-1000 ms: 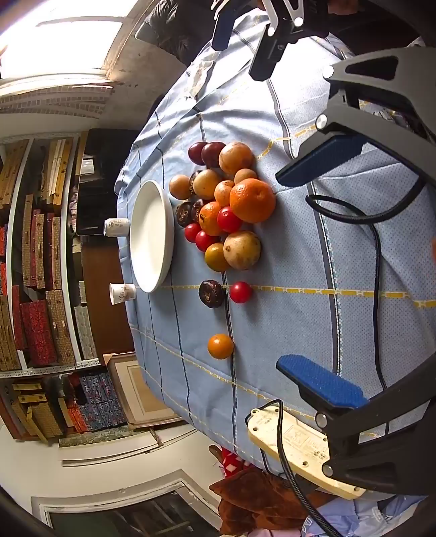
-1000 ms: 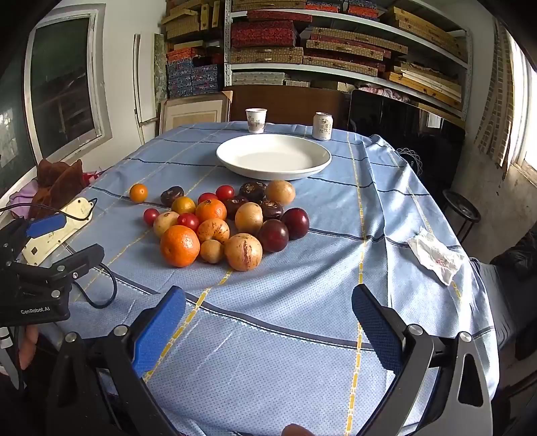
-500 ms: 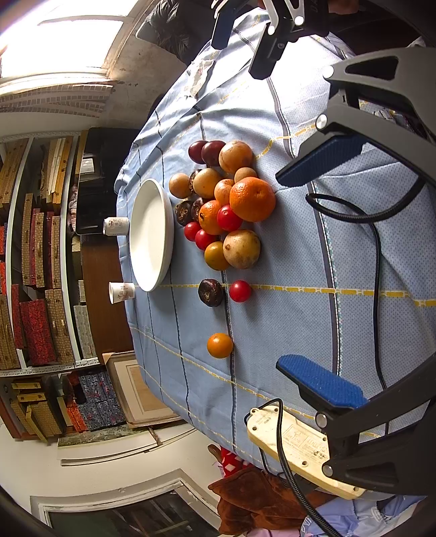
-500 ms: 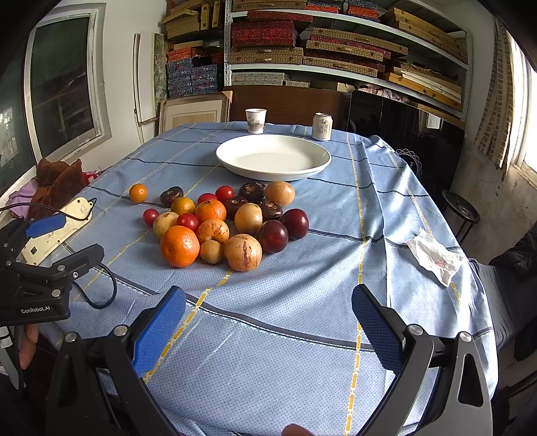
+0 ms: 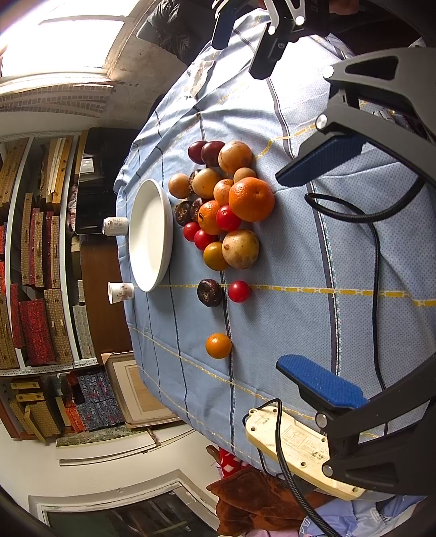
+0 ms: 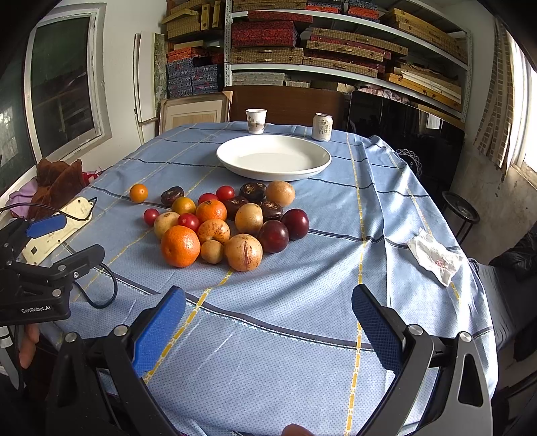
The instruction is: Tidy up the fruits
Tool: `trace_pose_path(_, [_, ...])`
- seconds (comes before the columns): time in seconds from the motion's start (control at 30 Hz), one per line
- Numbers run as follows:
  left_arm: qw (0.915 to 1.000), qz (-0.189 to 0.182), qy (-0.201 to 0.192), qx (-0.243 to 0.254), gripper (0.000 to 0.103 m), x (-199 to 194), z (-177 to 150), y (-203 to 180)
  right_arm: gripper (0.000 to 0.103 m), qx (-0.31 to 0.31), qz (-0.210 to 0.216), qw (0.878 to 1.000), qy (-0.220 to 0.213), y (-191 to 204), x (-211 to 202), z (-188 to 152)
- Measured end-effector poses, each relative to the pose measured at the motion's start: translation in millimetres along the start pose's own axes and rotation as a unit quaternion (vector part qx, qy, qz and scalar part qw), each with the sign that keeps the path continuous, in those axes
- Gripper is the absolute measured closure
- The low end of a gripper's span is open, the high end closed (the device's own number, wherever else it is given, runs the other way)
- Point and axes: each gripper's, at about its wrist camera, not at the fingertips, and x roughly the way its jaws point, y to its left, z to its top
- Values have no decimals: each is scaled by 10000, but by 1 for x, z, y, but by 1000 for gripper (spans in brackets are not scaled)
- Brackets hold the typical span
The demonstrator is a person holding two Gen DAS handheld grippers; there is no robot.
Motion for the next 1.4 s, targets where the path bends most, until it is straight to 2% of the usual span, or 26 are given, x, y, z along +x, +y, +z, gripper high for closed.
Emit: trace_pose_path(1.4, [10000,6,8,1,5,7,-4,5,3,1,-3,10000,0,-1,1,0])
